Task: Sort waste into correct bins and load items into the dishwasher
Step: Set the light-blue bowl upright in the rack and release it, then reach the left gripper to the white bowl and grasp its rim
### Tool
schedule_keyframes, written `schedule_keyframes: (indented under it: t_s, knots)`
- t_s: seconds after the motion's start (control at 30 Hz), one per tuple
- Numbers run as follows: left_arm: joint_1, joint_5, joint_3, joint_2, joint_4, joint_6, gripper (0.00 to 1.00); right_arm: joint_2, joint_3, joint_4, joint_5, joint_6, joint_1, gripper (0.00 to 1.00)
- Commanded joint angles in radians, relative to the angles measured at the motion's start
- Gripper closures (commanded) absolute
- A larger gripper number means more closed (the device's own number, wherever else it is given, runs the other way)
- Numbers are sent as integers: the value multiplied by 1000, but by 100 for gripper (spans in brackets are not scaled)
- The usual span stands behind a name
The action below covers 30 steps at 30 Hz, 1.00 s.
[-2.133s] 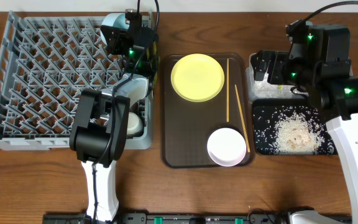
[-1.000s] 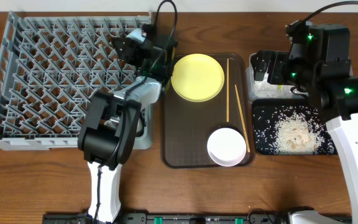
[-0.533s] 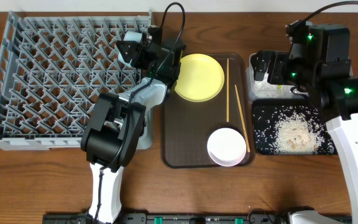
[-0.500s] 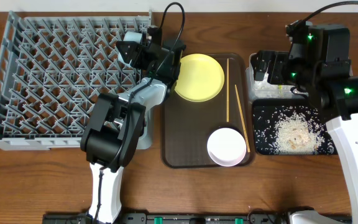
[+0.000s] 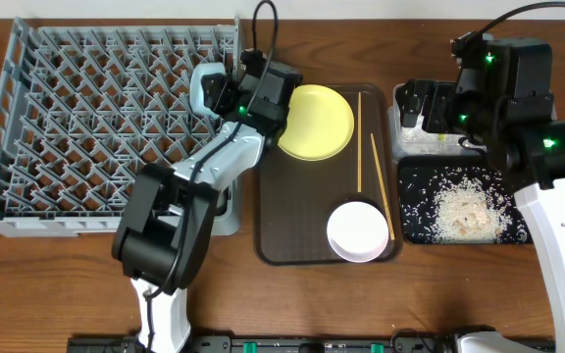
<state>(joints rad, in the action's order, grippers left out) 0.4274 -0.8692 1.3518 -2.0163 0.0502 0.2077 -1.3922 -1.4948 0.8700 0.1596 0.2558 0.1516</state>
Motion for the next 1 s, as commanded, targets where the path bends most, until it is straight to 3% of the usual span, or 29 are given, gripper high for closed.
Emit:
schedule_keyframes:
  t_s: [0.0, 0.3, 0.47, 0.6, 0.77, 0.97]
  knots:
    - [-3, 189, -3, 49, 23, -174, 42, -1, 1, -1, -6, 10, -6, 1]
    - [-3, 492, -3, 159, 106, -350, 41, -1, 1, -1, -6, 10, -6, 1]
    - [3, 811, -3, 265, 326, -424, 42, -1, 1, -1, -6, 10, -6, 1]
    - [35, 1081, -3, 308, 557, -525, 52, -1, 1, -1, -6, 10, -6, 1]
    - [136, 1095, -10, 269, 756, -694, 52, -1, 1, -1, -6, 10, -6, 1]
    - [275, 1105, -11, 216, 755, -858, 52, -1, 1, -1, -6, 10, -6, 1]
